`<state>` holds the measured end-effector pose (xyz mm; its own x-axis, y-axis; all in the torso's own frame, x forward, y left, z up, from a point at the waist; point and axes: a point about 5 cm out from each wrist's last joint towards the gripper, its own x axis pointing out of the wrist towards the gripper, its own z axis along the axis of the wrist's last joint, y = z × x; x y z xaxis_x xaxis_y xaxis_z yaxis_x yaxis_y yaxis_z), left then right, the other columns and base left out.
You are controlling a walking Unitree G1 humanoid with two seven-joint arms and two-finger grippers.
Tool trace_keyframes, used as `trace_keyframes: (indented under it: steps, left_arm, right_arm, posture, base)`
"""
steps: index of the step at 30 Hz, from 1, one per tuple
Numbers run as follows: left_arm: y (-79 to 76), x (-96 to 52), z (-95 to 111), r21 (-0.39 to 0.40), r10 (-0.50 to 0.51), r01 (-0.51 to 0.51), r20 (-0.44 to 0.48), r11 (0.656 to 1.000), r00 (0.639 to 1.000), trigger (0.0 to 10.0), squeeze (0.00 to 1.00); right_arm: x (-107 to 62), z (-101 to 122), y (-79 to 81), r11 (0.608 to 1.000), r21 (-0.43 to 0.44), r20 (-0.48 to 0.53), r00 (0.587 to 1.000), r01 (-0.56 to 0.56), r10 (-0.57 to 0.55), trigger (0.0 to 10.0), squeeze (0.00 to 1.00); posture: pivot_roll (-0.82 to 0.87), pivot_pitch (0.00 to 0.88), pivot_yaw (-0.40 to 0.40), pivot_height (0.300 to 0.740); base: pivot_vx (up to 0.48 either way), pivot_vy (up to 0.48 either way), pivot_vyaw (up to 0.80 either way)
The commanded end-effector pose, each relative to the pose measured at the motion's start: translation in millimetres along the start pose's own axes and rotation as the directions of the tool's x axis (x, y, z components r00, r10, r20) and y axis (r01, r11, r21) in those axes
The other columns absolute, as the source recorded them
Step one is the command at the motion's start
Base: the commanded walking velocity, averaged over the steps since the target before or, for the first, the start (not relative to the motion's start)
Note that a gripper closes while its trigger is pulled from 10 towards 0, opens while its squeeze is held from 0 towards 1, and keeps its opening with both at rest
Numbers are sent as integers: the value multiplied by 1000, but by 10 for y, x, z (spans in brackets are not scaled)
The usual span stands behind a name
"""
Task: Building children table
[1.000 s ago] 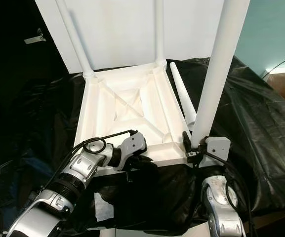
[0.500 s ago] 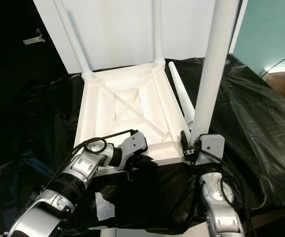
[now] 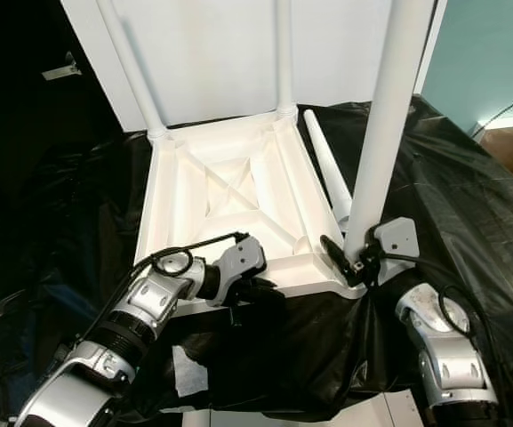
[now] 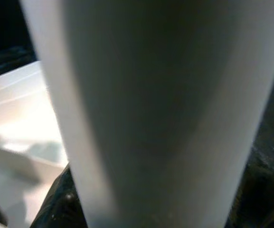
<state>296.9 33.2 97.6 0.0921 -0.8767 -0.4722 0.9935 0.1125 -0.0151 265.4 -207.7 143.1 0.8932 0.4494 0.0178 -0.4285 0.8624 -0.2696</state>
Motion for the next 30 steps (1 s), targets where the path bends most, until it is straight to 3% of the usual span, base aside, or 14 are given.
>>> trace_keyframes:
  steps: [1,2,3,4,5,9,17,24,26,27,30]
  left_arm:
    - [-220,139,-472,-227,-40,32,-28,973,999,10000,0]
    - [-219,138,-470,-226,-39,32,-28,973,999,10000,0]
    - [-218,138,-469,-227,-39,32,-28,973,999,10000,0]
    - [-218,137,-469,-227,-38,31,-27,973,999,10000,0]
    - [-218,135,-471,-227,-38,30,-28,974,999,10000,0]
    - [-215,126,-477,-227,-37,29,-30,974,999,10000,0]
    - [-210,124,-470,-224,-35,28,-30,974,999,10000,0]
    - [-215,122,-481,-226,-35,27,-32,974,999,10000,0]
    - [-217,120,-485,-228,-33,25,-32,973,999,10000,0]
    - [-217,118,-488,-229,-31,23,-32,973,999,10000,0]
    - [-217,114,-493,-231,-29,21,-32,973,999,10000,0]
  right_arm:
    - [6,-40,6,999,19,-30,998,-48,48,10000,0]
    - [-1,-49,2,996,23,-44,996,-82,82,10000,0]
    - [-18,-60,5,991,37,-60,990,-128,130,980,0]
    - [-33,-66,5,985,50,-71,984,-162,166,980,0]
    - [-55,-75,11,976,64,-85,973,-208,213,0,0]
    - [-89,-81,-32,958,80,-111,953,-275,283,0,0]
    - [-66,-54,-186,965,67,-120,958,-254,261,0,0]
    - [-38,-98,-108,974,99,-105,971,-203,213,0,0]
    - [-23,-122,-73,986,113,-87,987,-125,135,0,0]
    - [-13,-134,-76,994,102,-71,997,-27,34,0,0]
    - [-21,-152,-58,988,100,-46,993,116,-112,0,0]
  posture:
    - [-156,26,39,740]
    - [-156,26,39,740]
    - [-155,26,37,740]
    - [-155,26,37,740]
    - [-155,26,39,740]
    - [-154,26,40,740]
    - [-153,24,42,740]
    - [-146,25,38,740]
    - [-144,25,36,740]
    - [-140,25,31,740]
    - [-139,25,29,740]
  base:
    - [0,0,0]
    - [0,0,0]
    - [0,0,0]
    - [0,0,0]
    - [0,0,0]
    - [0,0,0]
    - [0,0,0]
    - [0,0,0]
    - [0,0,0]
    - [0,0,0]
    - [0,0,0]
